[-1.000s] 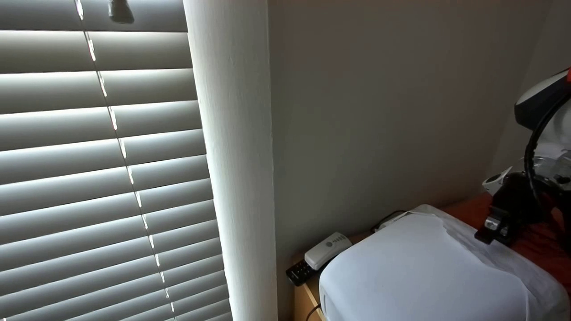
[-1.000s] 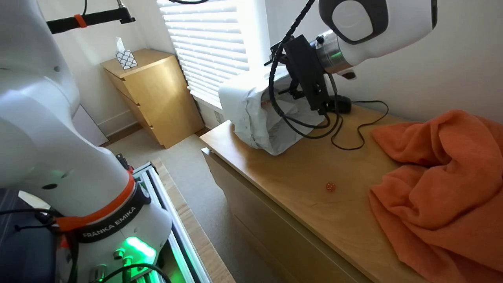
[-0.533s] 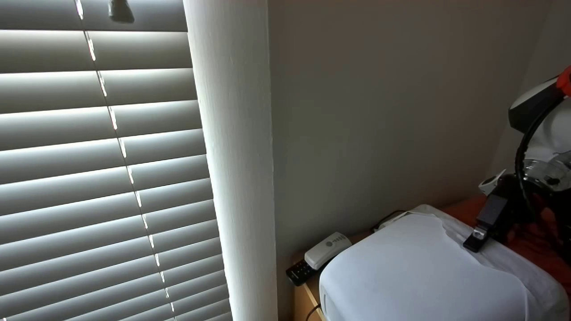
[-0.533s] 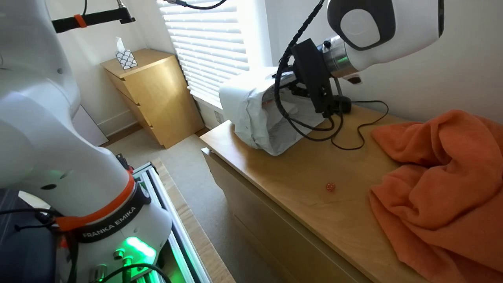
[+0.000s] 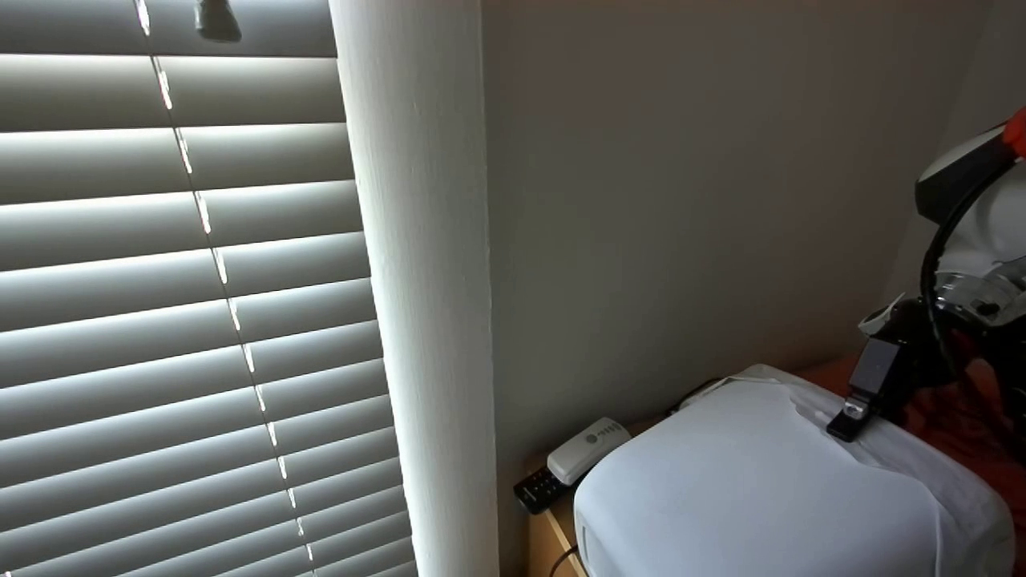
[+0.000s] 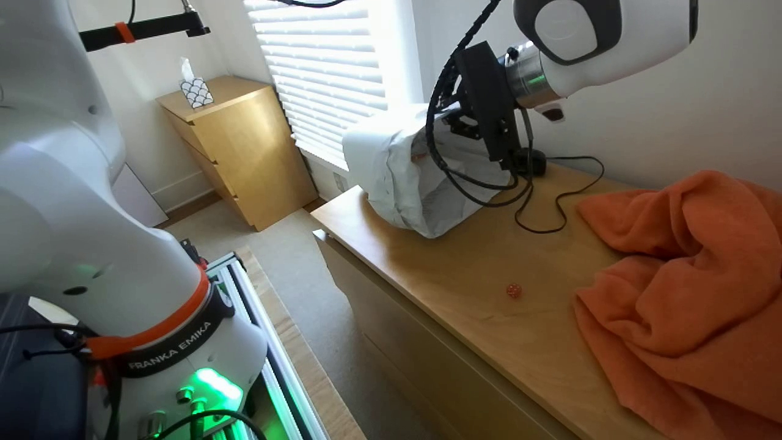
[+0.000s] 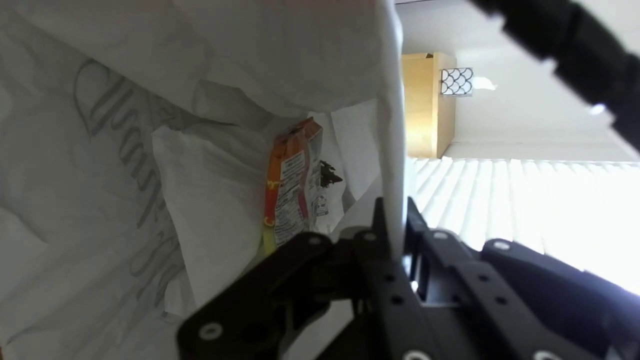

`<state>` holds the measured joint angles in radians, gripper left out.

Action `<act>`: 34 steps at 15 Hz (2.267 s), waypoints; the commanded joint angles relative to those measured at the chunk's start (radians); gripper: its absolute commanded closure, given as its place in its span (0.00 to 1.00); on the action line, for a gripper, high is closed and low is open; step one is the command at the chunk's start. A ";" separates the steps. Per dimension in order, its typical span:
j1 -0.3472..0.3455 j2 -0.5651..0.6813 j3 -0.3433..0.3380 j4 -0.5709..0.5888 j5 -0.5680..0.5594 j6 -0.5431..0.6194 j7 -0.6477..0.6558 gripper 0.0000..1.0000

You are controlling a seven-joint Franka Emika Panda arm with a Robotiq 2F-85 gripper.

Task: Pick up the white bin

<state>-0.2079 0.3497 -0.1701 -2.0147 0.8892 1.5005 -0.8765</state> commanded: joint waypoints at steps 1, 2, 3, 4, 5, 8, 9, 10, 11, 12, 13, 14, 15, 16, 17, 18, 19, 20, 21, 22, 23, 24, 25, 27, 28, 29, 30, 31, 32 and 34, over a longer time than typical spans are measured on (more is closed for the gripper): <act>0.006 -0.077 -0.004 -0.032 -0.017 0.046 0.121 0.98; 0.008 -0.096 -0.006 -0.036 -0.025 0.054 0.157 0.98; 0.012 -0.116 -0.007 -0.041 -0.035 0.067 0.192 0.98; 0.015 -0.137 -0.007 -0.044 -0.051 0.077 0.230 0.98; 0.019 -0.157 -0.006 -0.044 -0.070 0.091 0.265 0.98; 0.033 -0.212 -0.002 -0.043 -0.168 0.131 0.385 0.98; 0.038 -0.230 0.001 -0.044 -0.204 0.144 0.437 0.98; 0.043 -0.245 0.005 -0.044 -0.239 0.155 0.481 0.98; 0.052 -0.263 0.010 -0.047 -0.273 0.172 0.522 0.98; 0.059 -0.277 0.016 -0.047 -0.307 0.183 0.562 0.98; 0.067 -0.292 0.023 -0.048 -0.340 0.197 0.599 0.98; 0.076 -0.303 0.031 -0.047 -0.379 0.199 0.636 0.98; 0.086 -0.317 0.040 -0.051 -0.413 0.209 0.669 0.98; 0.095 -0.330 0.049 -0.050 -0.450 0.208 0.702 0.98; 0.104 -0.342 0.060 -0.053 -0.484 0.212 0.729 0.98; 0.113 -0.354 0.070 -0.056 -0.516 0.218 0.753 0.98; 0.121 -0.363 0.079 -0.053 -0.550 0.215 0.781 0.98; 0.128 -0.374 0.088 -0.056 -0.578 0.215 0.800 0.98; 0.135 -0.385 0.096 -0.057 -0.604 0.216 0.819 0.98; 0.141 -0.395 0.104 -0.055 -0.628 0.210 0.838 0.98; 0.146 -0.405 0.112 -0.058 -0.652 0.213 0.852 0.98; 0.152 -0.413 0.119 -0.056 -0.675 0.207 0.868 0.98; 0.157 -0.420 0.126 -0.060 -0.696 0.211 0.879 0.98; 0.166 -0.428 0.140 -0.059 -0.744 0.202 0.905 0.98; 0.170 -0.431 0.146 -0.060 -0.765 0.201 0.915 0.98; 0.174 -0.434 0.151 -0.060 -0.785 0.200 0.921 0.98; 0.179 -0.437 0.158 -0.063 -0.806 0.201 0.934 0.98; 0.183 -0.439 0.164 -0.064 -0.824 0.201 0.941 0.98; 0.188 -0.444 0.171 -0.067 -0.843 0.205 0.955 0.98; 0.197 -0.451 0.186 -0.074 -0.873 0.211 0.973 0.98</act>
<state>-0.0253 -0.0756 0.0009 -2.0313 0.1027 1.6835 0.0360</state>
